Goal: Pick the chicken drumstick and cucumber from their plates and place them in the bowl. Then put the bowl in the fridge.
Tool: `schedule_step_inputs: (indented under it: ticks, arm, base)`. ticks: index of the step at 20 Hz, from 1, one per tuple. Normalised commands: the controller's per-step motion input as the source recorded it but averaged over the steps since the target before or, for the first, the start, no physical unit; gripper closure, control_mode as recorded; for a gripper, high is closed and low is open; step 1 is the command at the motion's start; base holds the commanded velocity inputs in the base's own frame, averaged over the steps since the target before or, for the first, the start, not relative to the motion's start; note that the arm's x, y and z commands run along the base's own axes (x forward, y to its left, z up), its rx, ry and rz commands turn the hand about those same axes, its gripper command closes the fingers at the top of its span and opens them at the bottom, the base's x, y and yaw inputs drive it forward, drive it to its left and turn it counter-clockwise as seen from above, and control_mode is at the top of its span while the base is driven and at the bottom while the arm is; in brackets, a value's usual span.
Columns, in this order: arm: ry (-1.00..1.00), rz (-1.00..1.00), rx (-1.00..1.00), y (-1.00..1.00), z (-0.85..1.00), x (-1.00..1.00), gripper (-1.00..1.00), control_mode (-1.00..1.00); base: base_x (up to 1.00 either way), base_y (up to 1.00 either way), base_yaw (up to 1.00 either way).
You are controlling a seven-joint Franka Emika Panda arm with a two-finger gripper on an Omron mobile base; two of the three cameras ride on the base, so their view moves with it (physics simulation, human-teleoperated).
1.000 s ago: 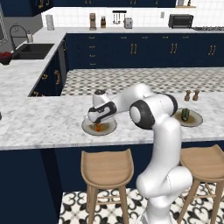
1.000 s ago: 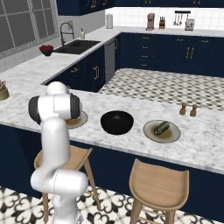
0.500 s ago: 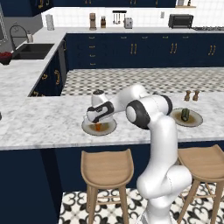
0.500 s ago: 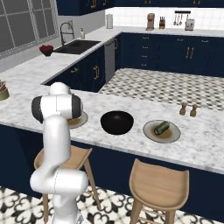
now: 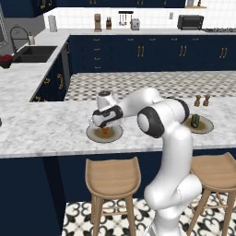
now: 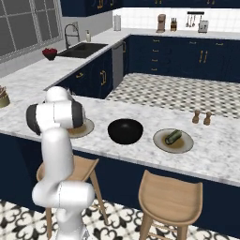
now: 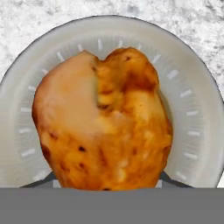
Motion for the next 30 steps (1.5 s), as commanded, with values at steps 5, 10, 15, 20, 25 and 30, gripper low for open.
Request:
schedule_step_inputs:
  ticks: [5,10,15,20,25,30]
  arm:
    - [-0.10,-0.05,0.00,-0.43,1.00,-0.32,1.00,-1.00]
    - [0.00,-0.04,-0.04,-0.94,0.89,0.00,1.00,-1.00]
    - [0.00,-0.03,-0.10,-0.97,0.42,0.00,1.00,-1.00]
    - [-0.01,0.00,-0.01,-1.00,0.00,-0.05,1.00,-1.00]
    - [0.00,0.00,0.00,-0.96,0.00,-0.18,1.00,-1.00]
    - [-0.03,0.00,0.02,-0.38,-0.11,-0.28,1.00,-1.00]
  base:
    - [0.00,0.00,0.00]
    - [0.00,0.00,0.00]
    - [0.00,0.00,0.00]
    - [0.00,0.00,0.00]
    - [0.00,0.00,0.00]
    - [0.00,0.00,0.00]
